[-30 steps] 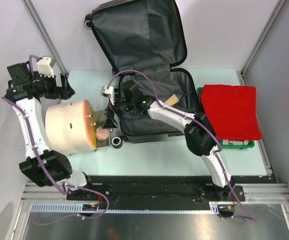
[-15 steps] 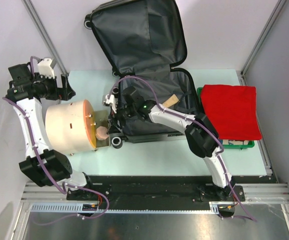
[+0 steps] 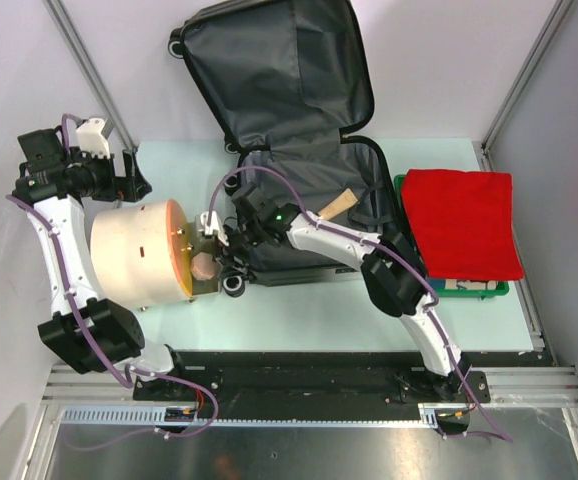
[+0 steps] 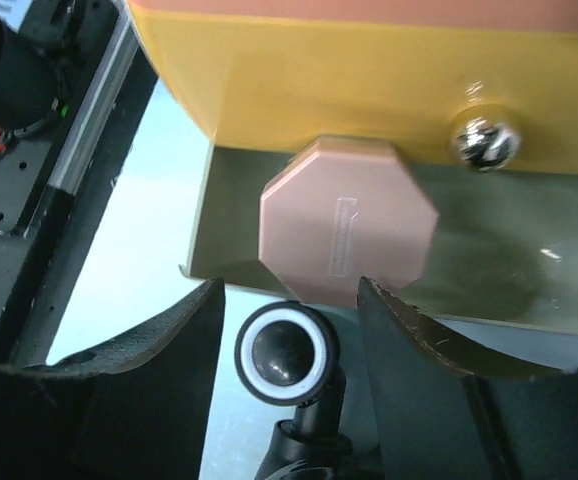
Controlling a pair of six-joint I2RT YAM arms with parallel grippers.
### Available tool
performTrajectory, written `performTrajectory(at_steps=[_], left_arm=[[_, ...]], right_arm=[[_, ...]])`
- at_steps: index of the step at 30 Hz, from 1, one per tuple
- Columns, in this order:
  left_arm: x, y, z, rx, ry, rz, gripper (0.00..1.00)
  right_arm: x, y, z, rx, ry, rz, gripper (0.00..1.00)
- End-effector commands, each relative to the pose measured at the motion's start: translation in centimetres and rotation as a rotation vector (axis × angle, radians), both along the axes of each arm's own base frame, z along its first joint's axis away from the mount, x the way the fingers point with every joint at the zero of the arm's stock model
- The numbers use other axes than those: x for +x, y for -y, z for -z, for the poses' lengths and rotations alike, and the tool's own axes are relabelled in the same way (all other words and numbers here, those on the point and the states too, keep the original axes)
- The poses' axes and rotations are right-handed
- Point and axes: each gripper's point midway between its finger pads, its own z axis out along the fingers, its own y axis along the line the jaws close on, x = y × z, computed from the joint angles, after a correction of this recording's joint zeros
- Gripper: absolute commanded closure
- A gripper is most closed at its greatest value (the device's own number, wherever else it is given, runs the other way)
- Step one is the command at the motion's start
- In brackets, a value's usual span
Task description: Open, take out, and arrange the luggage
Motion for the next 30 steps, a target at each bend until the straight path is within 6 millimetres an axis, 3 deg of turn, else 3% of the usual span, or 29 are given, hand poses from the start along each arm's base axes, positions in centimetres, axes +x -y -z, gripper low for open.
performTrajectory(at_steps=[1,3,4,6,7,12,20,26,30], left_arm=[[-0.4,0.5,-1.7,0.031,0.058,0.026,0.0],[-0.5,0.6,-1.7,0.034,0.057,0.028,0.0],[-0.5,0.5,-1.6,0.036,0.055,0.029,0.0],[-0.5,0.3,-1.6,0.049,0.056,0.025,0.0],[-0.5,0.4,-1.6,0.05,0.056,0.027,0.0],[-0.4,0.3,-1.4,0.055,0.053,0.031,0.0],[0.0,0.4,-1.5,0.043,0.057,0.042,0.0],[0.0,0.6,-2.6,0.038,0.081,0.045,0.0],[-0.4,0.5,-3.0,0.061,0.094,0.036,0.0]], right_arm=[[0.0,0.2,0.4,-0.038,0.082,-0.015,0.39],[1.4,-1.4,0.6,0.002,0.123,0.082,0.41],[3.4,-2.5,-0.3,0.044,0.145,0.199,0.42],[5.0,-3.2,-0.5,0.067,0.143,0.288,0.44],[6.2,-3.6,-1.5,0.093,0.161,0.342,0.46],[8.5,-3.4,-1.5,0.093,0.179,0.461,0.46],[8.8,-1.5,-4.2,0.113,0.086,0.456,0.4],[9.7,1.0,-5.7,0.12,0.019,0.453,0.52],[8.4,2.8,-4.8,0.06,0.005,0.356,0.58]])
